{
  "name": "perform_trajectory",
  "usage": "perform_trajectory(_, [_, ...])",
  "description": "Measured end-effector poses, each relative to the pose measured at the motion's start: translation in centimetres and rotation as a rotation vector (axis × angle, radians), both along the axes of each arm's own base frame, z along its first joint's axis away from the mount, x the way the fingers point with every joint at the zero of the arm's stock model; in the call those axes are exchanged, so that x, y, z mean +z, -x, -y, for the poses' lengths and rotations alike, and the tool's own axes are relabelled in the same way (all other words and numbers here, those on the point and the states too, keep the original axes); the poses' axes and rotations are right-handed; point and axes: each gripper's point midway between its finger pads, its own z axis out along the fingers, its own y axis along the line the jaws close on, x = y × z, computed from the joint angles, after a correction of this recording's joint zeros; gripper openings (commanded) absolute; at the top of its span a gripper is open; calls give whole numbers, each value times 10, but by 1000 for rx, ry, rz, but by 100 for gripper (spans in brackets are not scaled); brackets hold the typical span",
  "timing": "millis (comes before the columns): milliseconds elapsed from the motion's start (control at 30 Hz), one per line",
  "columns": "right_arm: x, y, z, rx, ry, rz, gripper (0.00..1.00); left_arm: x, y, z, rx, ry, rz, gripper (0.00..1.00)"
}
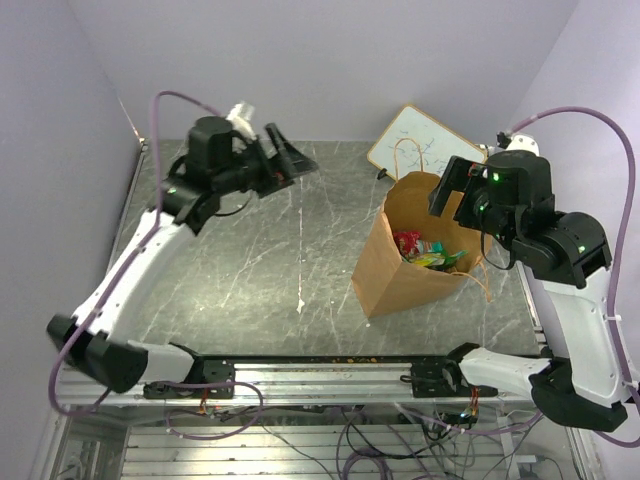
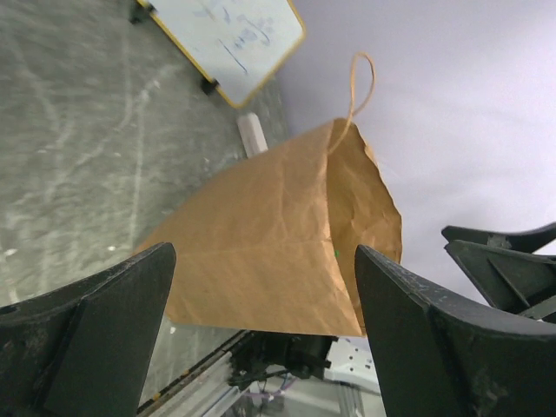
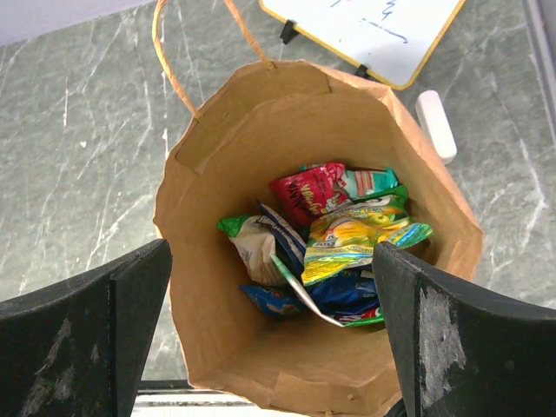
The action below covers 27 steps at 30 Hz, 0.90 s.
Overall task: Take the snacks out of the paper bag
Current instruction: Adjust the paper bag at the center of the board.
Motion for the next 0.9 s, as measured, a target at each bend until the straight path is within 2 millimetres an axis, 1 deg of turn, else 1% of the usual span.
perform_trajectory(67, [-6, -1, -4, 15, -6, -9, 100, -7, -5, 31, -62, 1, -13, 95])
perform_trajectory(100, [-8, -1, -5, 21, -10, -11, 100, -9, -9, 49, -95, 1, -18, 95])
perform_trajectory(133, [-9, -1, -6, 26, -15, -10, 100, -10, -12, 60, -114, 3, -16, 95])
perform_trajectory(167, [-10, 0, -8, 33, -21, -6, 100, -11, -15, 75, -139, 3, -17, 95])
perform_trajectory(233, [-9, 3, -8, 40, -35, 7, 100, -7, -22, 107, -188, 17, 4, 95])
perform_trajectory(267, [-8, 5, -7, 42, -45, 19, 100, -6, -24, 120, -208, 23, 13, 95])
perform_trajectory(300, [-6, 7, -6, 42, -53, 30, 100, -6, -26, 133, -227, 28, 20, 96])
perform_trajectory(333, [-3, 10, -4, 41, -64, 46, 100, -6, -29, 147, -249, 36, 26, 100])
perform_trajectory(400, [4, 16, 0, 36, -89, 80, 100, -6, -35, 172, -282, 51, 39, 92])
perform_trajectory(500, [10, 23, 6, 25, -106, 115, 100, -16, -46, 201, -318, 68, 33, 84])
perform_trajectory(600, [15, 30, 13, 12, -117, 143, 100, -29, -59, 224, -338, 85, 12, 71])
perform_trajectory(700, [16, 33, 17, -1, -119, 154, 100, -40, -67, 239, -354, 106, -17, 53])
perform_trajectory(800, [12, 35, 20, -10, -116, 144, 100, -45, -73, 248, -360, 126, -37, 35])
perform_trajectory(867, [8, 38, 21, -12, -114, 132, 100, -45, -75, 252, -364, 135, -38, 16])
perform_trajectory(900, [7, 39, 22, -13, -113, 127, 100, -43, -75, 252, -365, 137, -35, 8])
